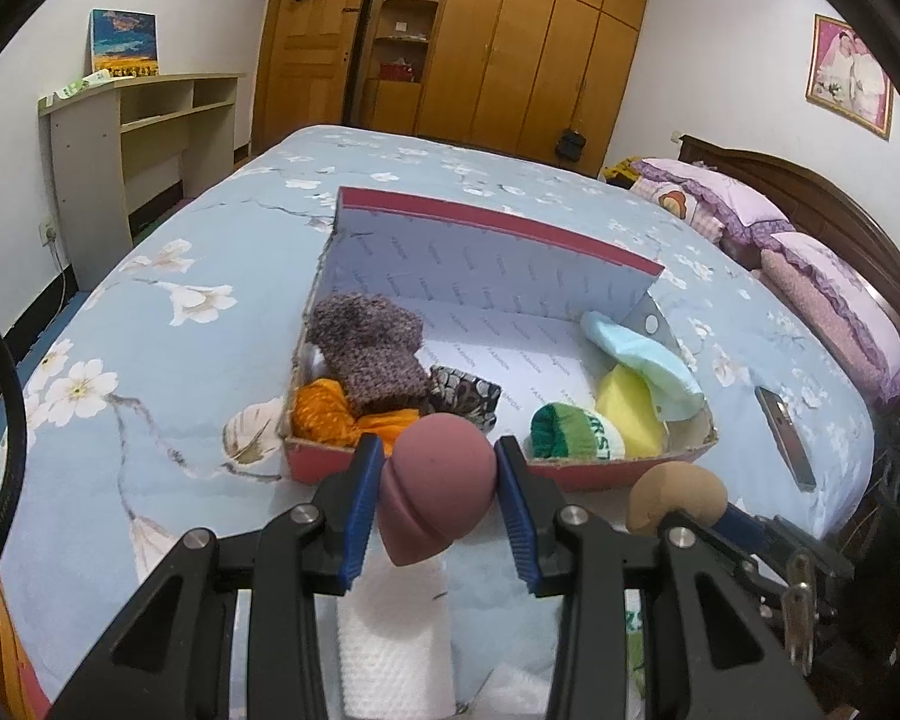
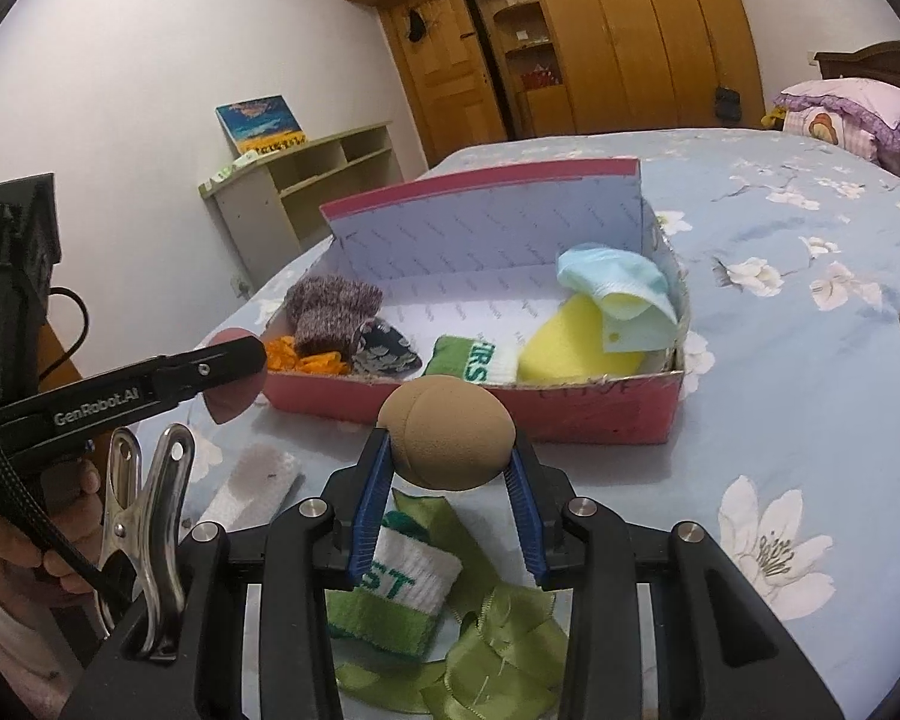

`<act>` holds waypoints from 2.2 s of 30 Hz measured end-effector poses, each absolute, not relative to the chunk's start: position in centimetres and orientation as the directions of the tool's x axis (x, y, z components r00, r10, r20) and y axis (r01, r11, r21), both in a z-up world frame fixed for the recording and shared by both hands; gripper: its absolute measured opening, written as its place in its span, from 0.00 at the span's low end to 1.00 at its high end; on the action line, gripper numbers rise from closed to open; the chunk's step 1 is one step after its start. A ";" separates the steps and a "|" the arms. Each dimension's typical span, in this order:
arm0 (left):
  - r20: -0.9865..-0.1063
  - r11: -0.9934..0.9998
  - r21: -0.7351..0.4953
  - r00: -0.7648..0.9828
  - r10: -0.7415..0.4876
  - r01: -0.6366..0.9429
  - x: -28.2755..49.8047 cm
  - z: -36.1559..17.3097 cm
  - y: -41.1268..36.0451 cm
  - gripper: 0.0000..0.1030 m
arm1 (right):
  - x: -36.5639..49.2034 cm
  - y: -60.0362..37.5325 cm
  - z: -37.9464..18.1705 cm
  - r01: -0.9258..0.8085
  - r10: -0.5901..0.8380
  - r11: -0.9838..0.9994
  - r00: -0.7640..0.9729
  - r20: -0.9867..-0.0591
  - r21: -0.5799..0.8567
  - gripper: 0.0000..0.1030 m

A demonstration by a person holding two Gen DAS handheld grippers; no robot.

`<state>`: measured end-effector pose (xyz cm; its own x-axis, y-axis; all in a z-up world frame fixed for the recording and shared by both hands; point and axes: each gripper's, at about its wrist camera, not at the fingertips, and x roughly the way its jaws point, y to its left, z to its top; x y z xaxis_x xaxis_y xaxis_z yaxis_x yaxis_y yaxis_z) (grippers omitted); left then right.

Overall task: Organize soft objects
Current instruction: 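Lower the pink sponge with the left gripper while the right gripper lowers the beige sponge into the box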

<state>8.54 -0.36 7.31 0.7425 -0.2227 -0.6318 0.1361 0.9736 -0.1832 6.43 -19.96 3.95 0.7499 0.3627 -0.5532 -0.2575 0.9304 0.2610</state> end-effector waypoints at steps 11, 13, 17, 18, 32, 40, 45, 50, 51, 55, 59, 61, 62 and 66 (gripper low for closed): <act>-0.645 0.963 -0.200 0.715 -0.270 0.183 11.9 7.2 -2.4 0.39 | 6.5 -21.2 4.3 -0.244 0.367 0.926 0.763 -0.532 0.288 0.37; -0.659 0.963 -0.189 0.702 -0.271 0.194 12.4 7.1 -2.9 0.39 | 6.5 -21.4 4.3 -0.237 0.364 0.926 0.765 -0.532 0.293 0.37; -0.664 0.965 -0.163 0.700 -0.263 0.207 13.2 7.0 -3.8 0.39 | 6.5 -21.6 4.4 -0.228 0.361 0.926 0.770 -0.526 0.302 0.37; -0.664 0.964 -0.166 0.699 -0.266 0.209 13.5 7.0 -3.9 0.39 | 6.5 -21.6 4.4 -0.229 0.364 0.924 0.770 -0.524 0.305 0.37; -0.651 0.979 -0.023 0.740 -0.169 0.203 14.4 3.5 -5.3 0.39 | 7.9 -21.2 5.3 -0.216 0.319 0.945 0.781 -0.537 0.248 0.37; -0.635 0.978 -0.059 0.748 -0.193 0.202 14.3 2.9 -4.8 0.39 | 11.4 -20.2 5.7 -0.208 0.272 0.962 0.787 -0.554 0.178 0.37; -0.636 0.978 -0.064 0.747 -0.195 0.201 14.3 2.8 -4.7 0.40 | 14.1 -20.3 4.7 -0.180 0.260 0.964 0.773 -0.579 0.193 0.37; -0.637 0.977 -0.064 0.746 -0.196 0.202 14.1 2.8 -4.6 0.42 | 15.7 -20.3 3.8 -0.166 0.253 0.966 0.761 -0.597 0.198 0.38; -0.638 0.977 -0.062 0.745 -0.195 0.202 14.1 2.7 -4.7 0.42 | 15.7 -20.3 3.6 -0.164 0.252 0.966 0.759 -0.600 0.198 0.38; -0.638 0.979 -0.062 0.746 -0.190 0.196 14.2 2.7 -4.5 0.45 | 15.6 -20.0 3.3 -0.169 0.232 0.973 0.768 -0.598 0.159 0.38; -0.637 0.979 -0.059 0.748 -0.189 0.197 14.2 2.7 -4.4 0.45 | 15.5 -19.9 3.3 -0.165 0.231 0.973 0.770 -0.595 0.163 0.40; -0.637 0.979 -0.057 0.748 -0.188 0.197 14.3 2.7 -4.4 0.45 | 15.3 -20.1 3.3 -0.164 0.232 0.972 0.772 -0.592 0.167 0.41; -0.637 0.979 -0.058 0.747 -0.188 0.197 14.2 2.7 -4.4 0.46 | 15.4 -20.0 3.3 -0.166 0.234 0.972 0.772 -0.591 0.169 0.42; -0.637 0.979 -0.059 0.747 -0.189 0.197 14.2 2.7 -4.4 0.47 | 15.1 -20.1 3.4 -0.176 0.251 0.967 0.771 -0.585 0.183 0.47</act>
<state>14.22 -4.42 2.69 0.7471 -0.1891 -0.6373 0.1971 0.9786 -0.0593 15.11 -20.06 3.36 0.7709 0.2508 -0.5855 -0.1760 0.9673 0.1826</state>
